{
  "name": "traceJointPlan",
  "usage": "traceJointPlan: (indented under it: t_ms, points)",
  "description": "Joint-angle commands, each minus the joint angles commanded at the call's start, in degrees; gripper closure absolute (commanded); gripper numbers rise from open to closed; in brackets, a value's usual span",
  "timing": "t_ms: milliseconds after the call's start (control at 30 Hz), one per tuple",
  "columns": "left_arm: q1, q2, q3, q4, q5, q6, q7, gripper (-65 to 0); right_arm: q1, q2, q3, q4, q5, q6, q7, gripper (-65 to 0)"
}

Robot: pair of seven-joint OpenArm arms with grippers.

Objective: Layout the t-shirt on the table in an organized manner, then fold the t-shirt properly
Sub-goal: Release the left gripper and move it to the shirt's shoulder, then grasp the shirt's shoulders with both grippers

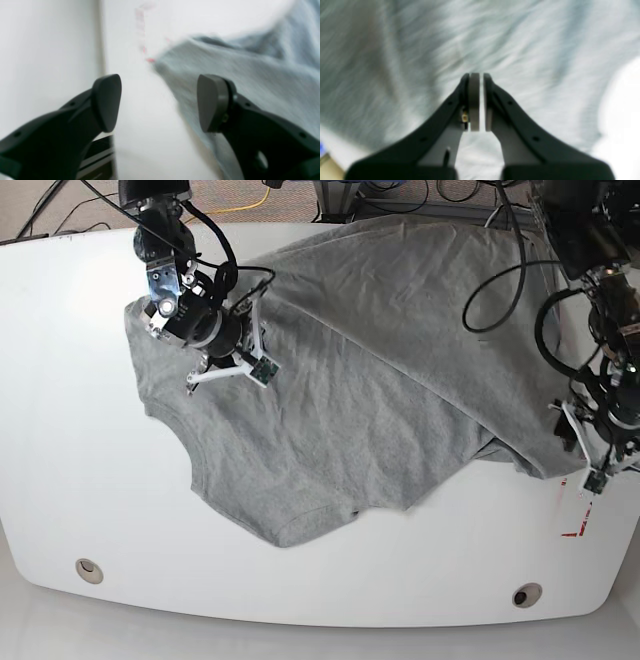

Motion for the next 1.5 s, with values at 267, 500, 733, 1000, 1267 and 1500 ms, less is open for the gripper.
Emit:
traceJointPlan:
  t_ms: [267, 500, 733, 1000, 1267, 1500]
  points:
    - [9.4, 4.8, -4.8, 0.1, -0.2, -0.3, 0.0, -44.0, 12.0, -6.2, -0.1, -10.9, -6.1, 0.0, 1.1, -2.7]
    - [12.1, 5.1, -5.8, 0.1, -0.2, -0.3, 0.0, -43.9, 24.6, -7.2, 0.0, -30.3, -6.4, 0.0, 12.2, -2.7]
    - [13.6, 4.9, -5.8, 0.1, -0.2, -0.3, 0.0, -43.9, 34.6, -5.4, 0.0, -53.6, -5.9, 0.0, 26.5, -2.7]
    - [14.9, 5.1, -5.8, 0.4, -0.1, -0.3, 0.0, -43.9, 40.7, -2.8, 0.0, -76.9, -5.8, 0.0, 44.9, -2.7]
    - [14.9, 4.9, -5.8, 0.4, 0.0, -0.3, 0.0, -43.9, 41.1, 1.8, 0.1, -84.3, -5.8, -0.92, 51.5, -2.7]
    - [14.8, 4.9, -5.8, 0.4, 0.1, -0.3, 0.0, -43.9, 37.6, 6.2, 1.5, -82.1, -5.5, -1.01, 51.5, -2.7]
